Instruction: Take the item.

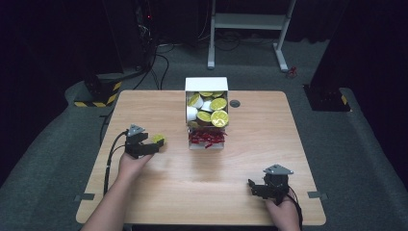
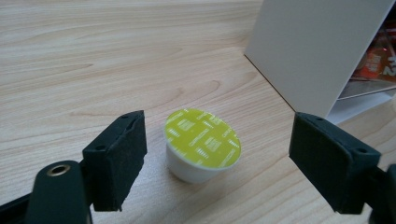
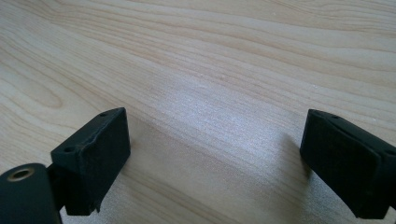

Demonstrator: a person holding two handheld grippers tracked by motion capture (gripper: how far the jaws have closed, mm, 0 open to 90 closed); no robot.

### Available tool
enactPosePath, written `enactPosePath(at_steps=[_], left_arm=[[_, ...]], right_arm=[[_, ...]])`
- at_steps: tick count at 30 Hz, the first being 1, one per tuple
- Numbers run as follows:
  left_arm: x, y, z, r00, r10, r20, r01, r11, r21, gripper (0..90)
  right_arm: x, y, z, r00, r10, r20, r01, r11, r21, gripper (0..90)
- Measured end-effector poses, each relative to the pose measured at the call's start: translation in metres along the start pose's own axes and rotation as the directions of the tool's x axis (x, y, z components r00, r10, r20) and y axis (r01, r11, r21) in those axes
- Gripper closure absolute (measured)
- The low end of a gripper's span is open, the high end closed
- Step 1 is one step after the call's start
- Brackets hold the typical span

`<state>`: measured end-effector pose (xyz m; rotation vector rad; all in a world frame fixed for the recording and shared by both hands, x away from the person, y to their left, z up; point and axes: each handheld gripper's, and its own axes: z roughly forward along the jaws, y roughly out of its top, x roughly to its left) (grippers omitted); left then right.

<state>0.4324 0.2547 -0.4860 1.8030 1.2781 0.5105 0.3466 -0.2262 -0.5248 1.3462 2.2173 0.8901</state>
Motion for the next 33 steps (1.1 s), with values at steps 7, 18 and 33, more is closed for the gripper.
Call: enactPosePath(at_steps=[7,18,33], left_arm=[[-0.002,-0.001,-0.013,0.9999,0.009,0.013,-0.009,0.9999,-0.014,18.7],[-0.005,-0.016,-0.043,0.9974,0.058,0.043,-0.058,0.9983,0.002,18.8],[-0.003,-0.092,-0.063,0.992,0.126,0.004,-0.125,0.9804,0.152,18.8]], right_arm=[[0.0,0.0,0.0,1.0,0.0,0.0,0.0,1.0,0.0,8.4],[0.0,0.0,0.0,1.0,0.0,0.0,0.0,1.0,0.0,8.4],[0.0,0.0,0.0,1.0,-0.002,0.001,0.002,1.0,-0.002,8.4]])
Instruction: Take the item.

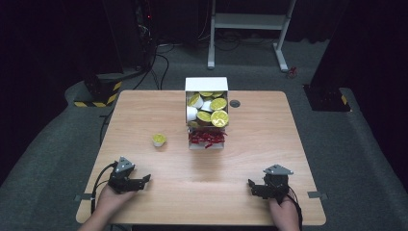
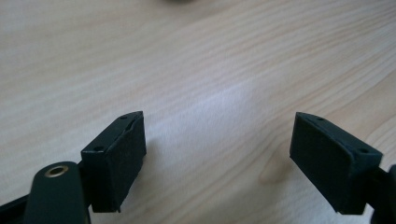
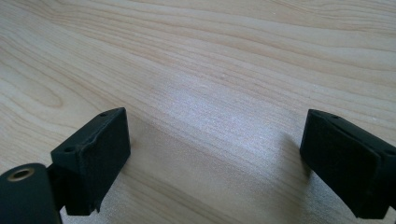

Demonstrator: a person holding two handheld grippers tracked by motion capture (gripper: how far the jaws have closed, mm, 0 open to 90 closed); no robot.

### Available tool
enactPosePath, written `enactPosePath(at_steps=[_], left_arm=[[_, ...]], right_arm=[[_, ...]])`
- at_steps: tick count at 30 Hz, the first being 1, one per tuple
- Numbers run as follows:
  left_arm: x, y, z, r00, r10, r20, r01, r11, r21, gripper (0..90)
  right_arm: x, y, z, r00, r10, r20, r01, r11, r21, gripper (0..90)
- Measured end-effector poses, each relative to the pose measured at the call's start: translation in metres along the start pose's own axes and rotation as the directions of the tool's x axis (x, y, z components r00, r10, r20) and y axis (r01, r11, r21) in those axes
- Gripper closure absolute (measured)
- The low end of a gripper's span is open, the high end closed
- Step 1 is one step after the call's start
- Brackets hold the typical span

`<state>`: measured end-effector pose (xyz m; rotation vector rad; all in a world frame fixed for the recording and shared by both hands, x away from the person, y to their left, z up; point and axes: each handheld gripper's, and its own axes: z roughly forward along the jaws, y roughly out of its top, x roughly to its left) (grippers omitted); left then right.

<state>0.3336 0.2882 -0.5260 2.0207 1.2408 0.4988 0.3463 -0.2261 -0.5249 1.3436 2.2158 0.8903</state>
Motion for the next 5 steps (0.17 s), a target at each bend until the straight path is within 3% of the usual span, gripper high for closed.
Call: enactPosePath(at_steps=[2,5], left_arm=[[0.0003,-0.0011,-0.0042,1.0,-0.001,-0.005,0.001,0.999,-0.044,19.2],[0.0005,-0.0038,-0.0051,1.0,0.005,-0.005,-0.006,0.998,-0.063,19.1]], right_arm=[[0.0001,0.0,0.0,1.0,0.001,0.0,-0.001,1.0,0.0,8.4],[0.0001,0.0,0.0,1.0,0.001,0.0,-0.001,1.0,0.0,8.4]])
